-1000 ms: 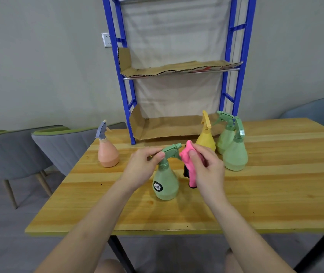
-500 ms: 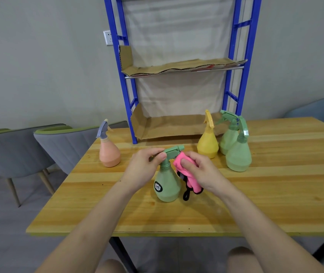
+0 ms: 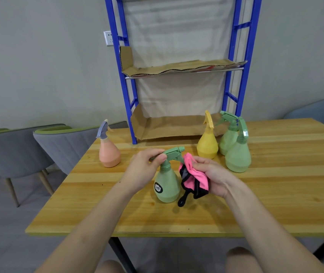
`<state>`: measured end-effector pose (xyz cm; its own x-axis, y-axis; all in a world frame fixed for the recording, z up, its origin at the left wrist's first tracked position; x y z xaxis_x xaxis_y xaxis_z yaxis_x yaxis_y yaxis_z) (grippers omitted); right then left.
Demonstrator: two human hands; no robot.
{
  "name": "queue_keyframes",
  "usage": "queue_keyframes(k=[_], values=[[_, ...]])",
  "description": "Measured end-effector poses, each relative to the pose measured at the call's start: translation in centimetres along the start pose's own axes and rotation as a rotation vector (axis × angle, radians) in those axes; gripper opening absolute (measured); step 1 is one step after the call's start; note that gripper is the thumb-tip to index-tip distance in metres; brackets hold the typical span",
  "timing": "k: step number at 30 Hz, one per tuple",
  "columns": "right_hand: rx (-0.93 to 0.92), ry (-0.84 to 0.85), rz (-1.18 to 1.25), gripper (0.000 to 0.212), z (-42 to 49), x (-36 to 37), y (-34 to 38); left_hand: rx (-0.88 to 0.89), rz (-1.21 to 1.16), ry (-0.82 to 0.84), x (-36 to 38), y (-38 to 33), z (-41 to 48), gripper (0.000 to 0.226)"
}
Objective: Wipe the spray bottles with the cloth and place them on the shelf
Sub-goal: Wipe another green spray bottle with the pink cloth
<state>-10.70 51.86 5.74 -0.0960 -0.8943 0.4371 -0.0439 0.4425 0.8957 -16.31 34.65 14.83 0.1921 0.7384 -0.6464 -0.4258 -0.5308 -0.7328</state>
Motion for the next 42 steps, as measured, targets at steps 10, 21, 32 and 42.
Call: queue_keyframes(k=[10,21,32,42], values=[[0.058,-0.051,-0.016,0.028,0.3,-0.3,0.0,0.0,0.032,0.001,0.1,-0.2,-0.1,0.027],[-0.168,-0.259,-0.474,0.016,-1.1,-2.4,3.1,-0.015,0.036,-0.048,-0.1,0.0,-0.4,0.024],[-0.638,-0.081,-0.827,0.024,-1.6,2.3,4.3,-0.023,0.014,-0.073,0.0,0.0,-0.6,0.019],[-0.782,-0.158,-1.242,0.014,-2.1,1.3,4.7,-0.047,0.029,-0.088,0.2,0.2,-0.6,0.022]])
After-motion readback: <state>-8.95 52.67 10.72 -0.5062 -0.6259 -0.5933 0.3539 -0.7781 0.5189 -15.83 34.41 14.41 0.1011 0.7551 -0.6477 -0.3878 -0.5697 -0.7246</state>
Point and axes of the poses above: each hand's wrist, its own z-axis towards the middle knuckle, its own x-axis out of the palm, y = z × x, the point moved 10 cm from there along z, towards the middle knuckle, and after that the axes turned 10 degrees about -x, right-handed, at the moved point
